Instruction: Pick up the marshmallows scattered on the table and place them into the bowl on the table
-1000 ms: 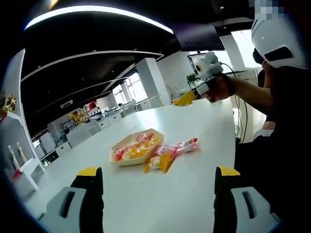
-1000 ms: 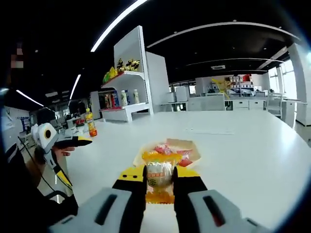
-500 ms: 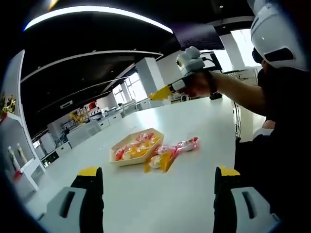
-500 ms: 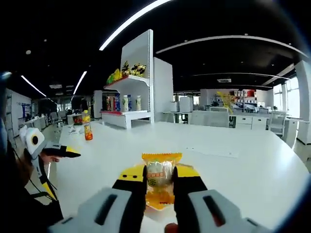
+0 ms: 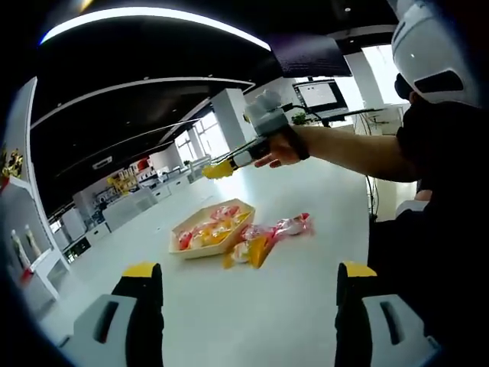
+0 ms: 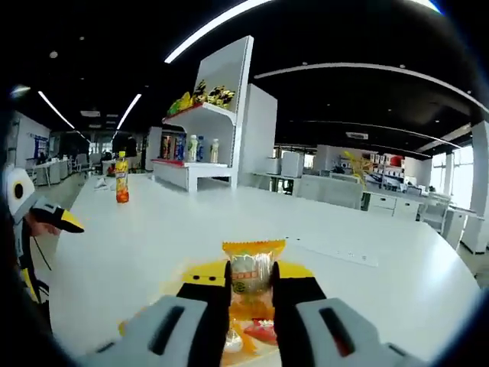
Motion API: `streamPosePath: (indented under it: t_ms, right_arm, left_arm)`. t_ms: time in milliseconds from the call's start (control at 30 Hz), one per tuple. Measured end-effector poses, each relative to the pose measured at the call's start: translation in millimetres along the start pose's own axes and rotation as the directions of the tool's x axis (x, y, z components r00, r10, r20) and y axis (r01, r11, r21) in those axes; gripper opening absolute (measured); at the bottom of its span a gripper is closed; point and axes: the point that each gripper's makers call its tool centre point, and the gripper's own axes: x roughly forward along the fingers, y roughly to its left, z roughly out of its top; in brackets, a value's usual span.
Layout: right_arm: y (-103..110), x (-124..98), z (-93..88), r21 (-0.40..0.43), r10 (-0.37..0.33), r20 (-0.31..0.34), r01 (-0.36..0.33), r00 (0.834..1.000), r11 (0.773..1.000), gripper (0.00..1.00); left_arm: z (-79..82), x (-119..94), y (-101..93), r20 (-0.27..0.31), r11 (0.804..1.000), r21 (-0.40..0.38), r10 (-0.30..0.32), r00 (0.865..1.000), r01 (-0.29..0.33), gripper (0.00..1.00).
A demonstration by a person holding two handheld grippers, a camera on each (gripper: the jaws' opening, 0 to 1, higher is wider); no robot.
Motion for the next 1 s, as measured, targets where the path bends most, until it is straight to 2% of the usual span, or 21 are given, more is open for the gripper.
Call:
streamPosePath:
  t_ms: [333,433,600,700,733,800,867,1000]
  right_arm:
    - [-8.9,52.3,-16.6,-0.034,-0.038,-0.048,0.036,0.998,0.999,0.19]
    - [-8.8,64.1,-24.9,0.033,-0.030,-0.064,0.032,0.998,0.999,0.19]
    - [-9.3,74.9,-31.7,0.074,-0.034,-0.053,0.038,0.998,0.997,0.19]
    - [-13.2,77.7,-44.9,0.119,-0.052,-0.096,0.063,0.994,0.991,0.19]
    - [-13.8,79.3,-47.8,0.111,-0.055,-0.101,0.066,0.993,0.992,0.19]
    - [-14.6,80.2,-56.9,0.042,-0.061,-0.131,0.067,0.990,0.997,0.19]
    - [-9.2,80.3,-60.8,0.037,-0.056,-0.139,0.062,0.989,0.997,0.20]
    - [-12.3,82.4,-61.5,0.015,-0.065,-0.134,0.068,0.989,0.998,0.20]
  left_arm:
    - [5.4,-2.4,-0.8,0.020,1.000,-0.014,-0.001,1.000,0.001,0.93]
    - [5.6,-3.9,0.1,0.021,1.000,-0.009,0.003,1.000,-0.003,0.93]
    - [4.2,-6.0,1.5,0.021,1.000,-0.012,0.011,1.000,-0.010,0.93]
    - [3.1,-5.9,2.4,0.016,1.000,-0.011,0.014,1.000,-0.013,0.93]
    - [2.9,-5.8,2.6,0.015,1.000,-0.009,0.014,1.000,-0.014,0.93]
    - [3.2,-5.7,2.8,0.016,1.000,-0.007,0.015,1.000,-0.015,0.93]
    - [2.3,-5.4,3.5,0.015,1.000,-0.013,0.018,1.000,-0.018,0.93]
    - [-0.1,-4.4,4.7,0.009,1.000,-0.018,0.023,1.000,-0.023,0.93]
